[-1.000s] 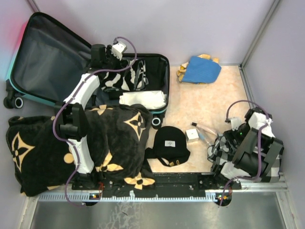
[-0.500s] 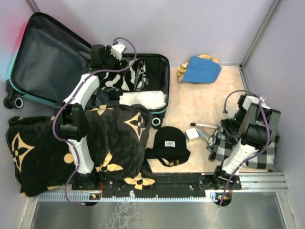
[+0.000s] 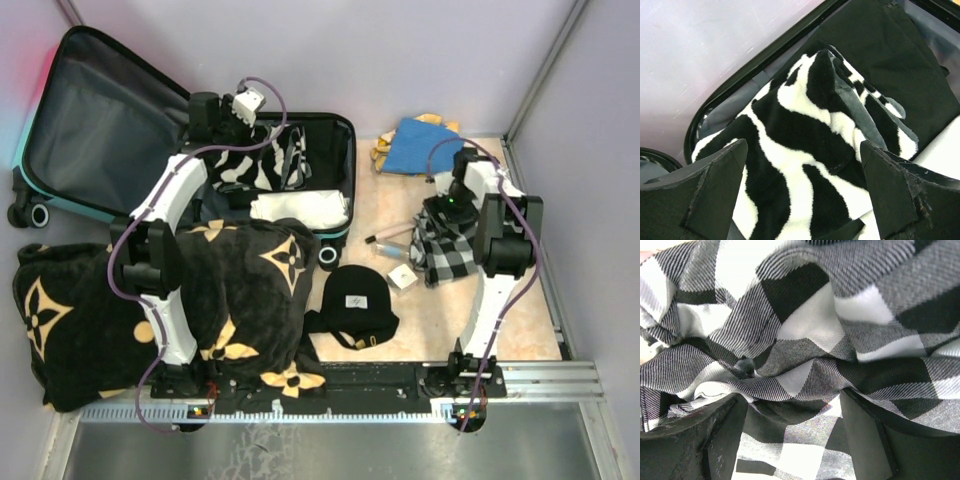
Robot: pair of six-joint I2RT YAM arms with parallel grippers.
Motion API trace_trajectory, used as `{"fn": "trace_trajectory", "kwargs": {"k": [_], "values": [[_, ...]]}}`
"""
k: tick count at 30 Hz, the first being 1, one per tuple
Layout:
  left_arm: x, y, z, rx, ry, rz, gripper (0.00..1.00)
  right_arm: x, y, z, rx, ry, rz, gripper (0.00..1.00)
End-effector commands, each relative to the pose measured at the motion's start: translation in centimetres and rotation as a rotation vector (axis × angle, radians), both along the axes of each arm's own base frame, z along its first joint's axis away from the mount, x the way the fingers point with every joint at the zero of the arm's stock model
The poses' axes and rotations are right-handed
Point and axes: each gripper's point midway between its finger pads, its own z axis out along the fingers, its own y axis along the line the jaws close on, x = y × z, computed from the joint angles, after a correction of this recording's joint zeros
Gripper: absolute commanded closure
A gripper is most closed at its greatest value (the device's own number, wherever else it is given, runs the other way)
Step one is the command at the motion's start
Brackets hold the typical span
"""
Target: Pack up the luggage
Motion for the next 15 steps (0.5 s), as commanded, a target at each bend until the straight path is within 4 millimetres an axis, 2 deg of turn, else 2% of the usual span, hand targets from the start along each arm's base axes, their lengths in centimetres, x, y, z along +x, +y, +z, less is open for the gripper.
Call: {"fn": "trace_trajectory", "kwargs": {"k": [1,4,7,11,15], "values": [[-1.9,-2.3,1.9,-0.002,-0.012,-0.082,0.01,5.5,7.6,-2.7,0.186,-0.123,0.128,0.26],[-3.1,-4.3,1.7,0.002,0.000,-0.138,0.00,5.2,10.2,-1.9,0.239,-0.124,0.148,0.24],[-5.1,-7.4,1.1,-0.025,0.046,-0.220,0.00,4.9,11.4,-0.3,0.289,-0.136,0.161,0.24],[-8.8,-13.2,0.0,-0.065,0.121,-0.350,0.01,3.3,11.0,2.0,0.288,-0.150,0.246,0.23],[-12.8,-20.2,-0.8,-0.149,0.222,-0.496,0.01,2.8,10.5,6.2,0.333,-0.212,0.261,0.17]]}}
